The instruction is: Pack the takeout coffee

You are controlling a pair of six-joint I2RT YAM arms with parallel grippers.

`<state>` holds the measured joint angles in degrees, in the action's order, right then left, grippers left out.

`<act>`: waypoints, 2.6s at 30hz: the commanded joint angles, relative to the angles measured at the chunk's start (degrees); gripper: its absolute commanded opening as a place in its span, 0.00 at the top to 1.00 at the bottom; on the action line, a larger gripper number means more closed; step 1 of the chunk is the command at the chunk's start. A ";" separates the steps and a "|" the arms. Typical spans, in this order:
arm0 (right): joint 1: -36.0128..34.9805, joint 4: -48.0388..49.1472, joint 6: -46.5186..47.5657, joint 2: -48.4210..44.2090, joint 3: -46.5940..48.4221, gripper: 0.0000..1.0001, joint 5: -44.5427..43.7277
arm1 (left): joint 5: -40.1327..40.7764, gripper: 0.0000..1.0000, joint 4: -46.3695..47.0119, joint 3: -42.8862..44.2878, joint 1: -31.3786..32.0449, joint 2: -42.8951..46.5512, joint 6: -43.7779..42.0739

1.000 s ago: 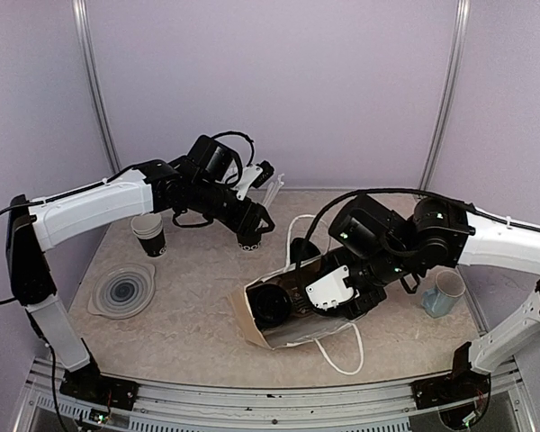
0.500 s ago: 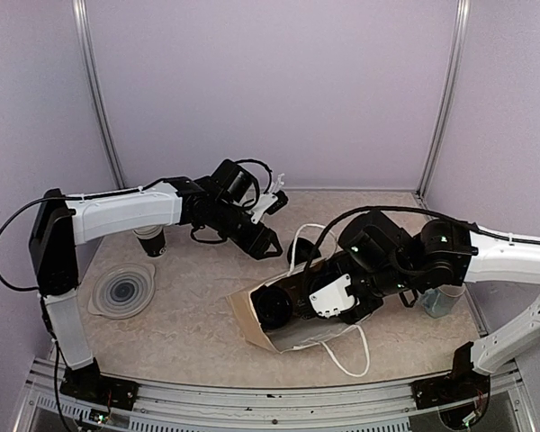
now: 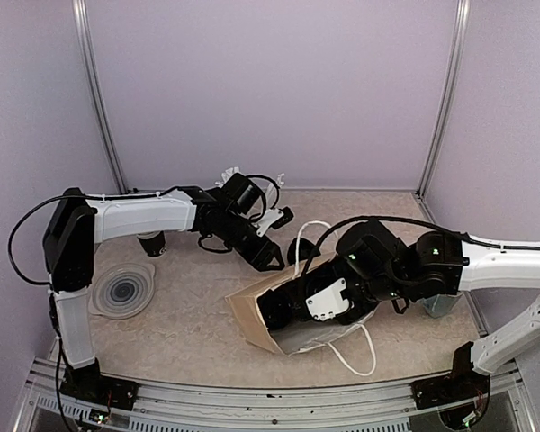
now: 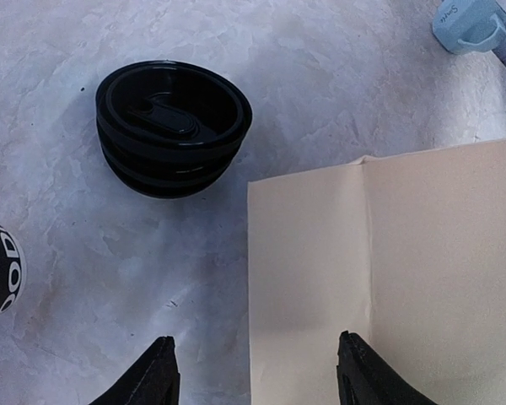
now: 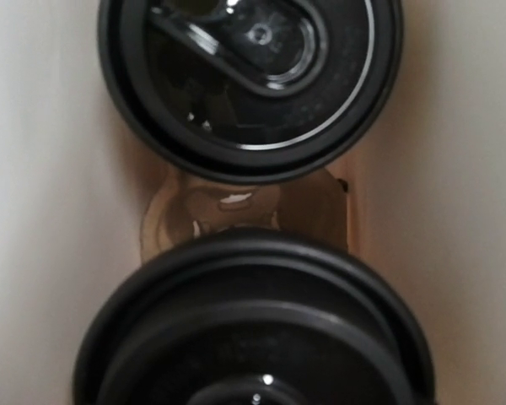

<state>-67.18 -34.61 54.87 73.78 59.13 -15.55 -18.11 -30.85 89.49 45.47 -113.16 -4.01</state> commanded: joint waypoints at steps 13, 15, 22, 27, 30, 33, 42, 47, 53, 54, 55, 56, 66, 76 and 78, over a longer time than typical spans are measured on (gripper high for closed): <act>3.52 4.52 2.07 0.58 -1.94 0.52 3.05 | -3.73 0.37 0.56 2.01 -1.01 -2.50 -3.48; 3.63 2.22 2.51 0.43 -1.78 0.53 4.91 | -4.26 0.37 0.71 2.00 -1.15 -2.46 -3.84; 3.53 -0.11 2.48 -1.97 -2.84 0.54 7.20 | -5.69 0.37 1.61 1.18 -2.59 -2.12 -3.81; 3.53 -2.25 0.51 -2.60 -3.04 0.54 7.78 | -7.65 0.38 2.40 -0.58 -3.49 -1.16 -2.68; 3.54 0.50 0.32 -3.02 -4.20 0.54 4.25 | -8.51 0.38 3.58 -2.20 -3.81 0.21 -2.74; 3.54 5.03 0.90 -3.00 -4.99 0.54 1.01 | -8.74 0.38 3.17 -2.20 -3.82 0.06 -3.02; 3.61 10.47 2.18 -2.41 -6.75 0.52 -1.51 | -11.22 0.38 2.98 -2.07 -3.60 -0.33 -3.38; 3.96 10.94 2.84 -1.55 -6.60 0.52 0.52 | -11.35 0.38 2.73 -1.44 -3.48 -1.25 -3.67; 4.63 11.14 3.57 -0.08 -6.25 0.52 3.48 | -11.57 0.39 2.54 -0.92 -3.47 -2.18 -3.89; 4.76 11.30 3.64 0.22 -6.17 0.52 3.68 | -11.72 0.39 2.54 -0.83 -3.46 -2.32 -3.90; 4.85 11.20 3.66 0.61 -5.96 0.52 3.91 | -11.79 0.39 2.49 -0.81 -3.48 -2.47 -3.98; 4.94 11.08 3.62 0.97 -5.70 0.52 4.12 | -11.97 0.39 2.47 -0.76 -3.46 -2.56 -3.99; 5.57 11.53 4.05 2.51 -4.72 0.51 4.55 | -13.90 0.40 2.30 -0.62 -3.55 -3.16 -4.16; 5.48 4.50 2.11 4.72 -0.40 0.51 5.66 | -17.33 0.41 1.23 0.50 -1.44 -4.38 -5.05; 5.28 2.83 1.30 5.40 0.27 0.52 5.84 | -17.98 0.41 0.57 1.04 -0.73 -4.97 -5.32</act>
<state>-62.06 -27.55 58.39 77.47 56.88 -11.14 -32.77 -28.88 88.44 42.70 -116.36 -7.94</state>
